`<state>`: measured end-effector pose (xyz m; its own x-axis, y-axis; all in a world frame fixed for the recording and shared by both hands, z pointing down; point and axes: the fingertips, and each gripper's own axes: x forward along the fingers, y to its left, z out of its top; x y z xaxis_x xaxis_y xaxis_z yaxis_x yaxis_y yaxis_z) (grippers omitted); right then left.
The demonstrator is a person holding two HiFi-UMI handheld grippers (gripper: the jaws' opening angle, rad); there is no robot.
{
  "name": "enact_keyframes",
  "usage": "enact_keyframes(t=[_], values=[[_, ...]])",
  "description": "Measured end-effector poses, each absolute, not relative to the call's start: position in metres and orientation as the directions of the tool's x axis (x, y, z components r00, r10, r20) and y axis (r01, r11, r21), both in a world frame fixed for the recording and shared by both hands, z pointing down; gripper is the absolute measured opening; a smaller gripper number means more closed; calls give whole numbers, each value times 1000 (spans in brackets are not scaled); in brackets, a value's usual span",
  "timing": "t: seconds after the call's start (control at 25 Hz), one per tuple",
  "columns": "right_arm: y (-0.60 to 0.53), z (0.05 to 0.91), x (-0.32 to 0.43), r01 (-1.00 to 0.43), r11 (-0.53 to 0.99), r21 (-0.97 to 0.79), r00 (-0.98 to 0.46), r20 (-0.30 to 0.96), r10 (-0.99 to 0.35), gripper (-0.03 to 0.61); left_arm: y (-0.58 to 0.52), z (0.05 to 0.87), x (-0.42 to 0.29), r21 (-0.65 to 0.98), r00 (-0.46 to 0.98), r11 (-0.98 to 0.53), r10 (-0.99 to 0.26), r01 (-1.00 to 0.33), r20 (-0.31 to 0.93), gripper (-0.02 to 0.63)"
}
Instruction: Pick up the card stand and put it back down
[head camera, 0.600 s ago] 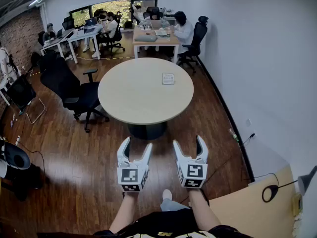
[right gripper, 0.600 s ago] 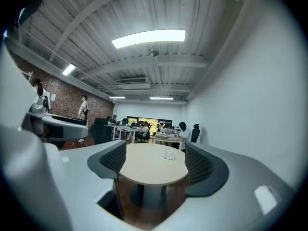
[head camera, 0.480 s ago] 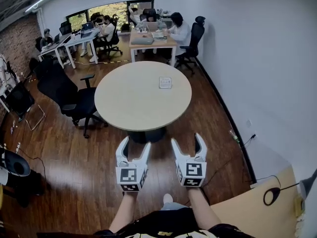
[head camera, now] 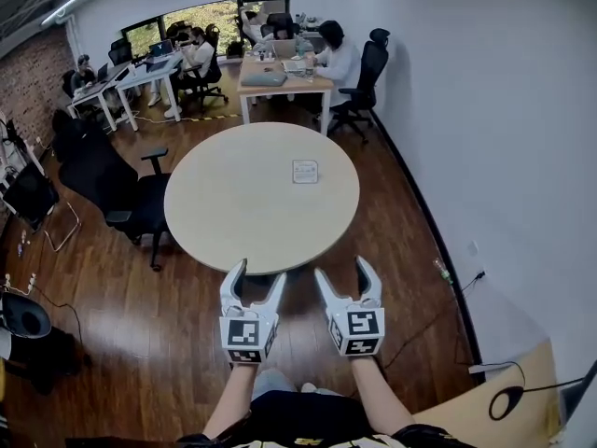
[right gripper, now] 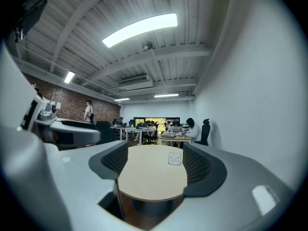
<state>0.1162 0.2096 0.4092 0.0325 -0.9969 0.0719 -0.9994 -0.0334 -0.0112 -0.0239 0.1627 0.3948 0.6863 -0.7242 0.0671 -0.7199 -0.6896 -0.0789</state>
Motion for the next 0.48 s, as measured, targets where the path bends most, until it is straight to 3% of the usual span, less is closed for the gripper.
enact_keyframes(t=[0.48], values=[[21,428,130,-999,-42,-28,40,80,-996,359,-36,411,-17,-70,694,-697,-717,-714,61,333]])
